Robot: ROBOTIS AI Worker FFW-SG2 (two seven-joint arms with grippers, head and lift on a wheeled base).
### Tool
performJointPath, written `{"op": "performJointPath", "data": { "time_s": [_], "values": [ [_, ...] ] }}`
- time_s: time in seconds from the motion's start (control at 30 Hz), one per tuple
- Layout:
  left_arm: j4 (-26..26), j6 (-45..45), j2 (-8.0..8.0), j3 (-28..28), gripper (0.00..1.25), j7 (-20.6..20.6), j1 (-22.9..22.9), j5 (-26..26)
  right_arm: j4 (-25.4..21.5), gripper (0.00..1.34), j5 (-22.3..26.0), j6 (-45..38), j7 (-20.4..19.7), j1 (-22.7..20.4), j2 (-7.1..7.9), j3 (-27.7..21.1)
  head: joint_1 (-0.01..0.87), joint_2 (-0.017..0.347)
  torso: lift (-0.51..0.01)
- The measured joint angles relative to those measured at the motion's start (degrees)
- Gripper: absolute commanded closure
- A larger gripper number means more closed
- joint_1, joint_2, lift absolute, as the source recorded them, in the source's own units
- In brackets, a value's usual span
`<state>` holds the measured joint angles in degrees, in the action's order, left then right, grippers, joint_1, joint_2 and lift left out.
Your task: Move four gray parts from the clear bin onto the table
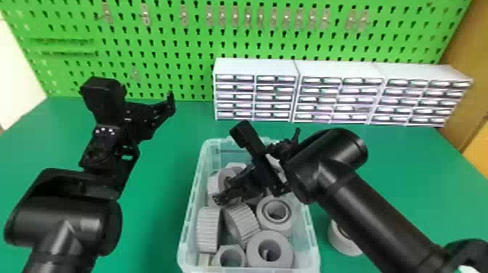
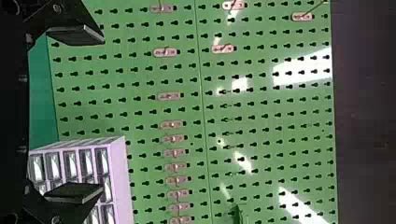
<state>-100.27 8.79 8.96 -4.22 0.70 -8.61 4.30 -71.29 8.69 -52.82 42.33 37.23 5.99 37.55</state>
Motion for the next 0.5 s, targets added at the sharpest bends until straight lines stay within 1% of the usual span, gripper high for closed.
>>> {"op": "performJointPath", "data": {
  "time_s": [0.17, 0.5],
  "values": [
    [0.06, 0.00, 0.00, -0.07, 0.17, 0.00, -0.06, 0.00, 2.91, 0.52, 2.16, 3.53, -0.53, 0.30, -0.01, 1.24, 0.678, 0.034, -0.050],
    [0.15, 0.00, 0.00, -0.15, 0.17, 0.00, -0.15, 0.00, 5.42, 0.52, 3.69, 7.59, -1.93, 0.39, 0.04, 2.16, 0.678, 0.034, -0.050]
  ]
}}
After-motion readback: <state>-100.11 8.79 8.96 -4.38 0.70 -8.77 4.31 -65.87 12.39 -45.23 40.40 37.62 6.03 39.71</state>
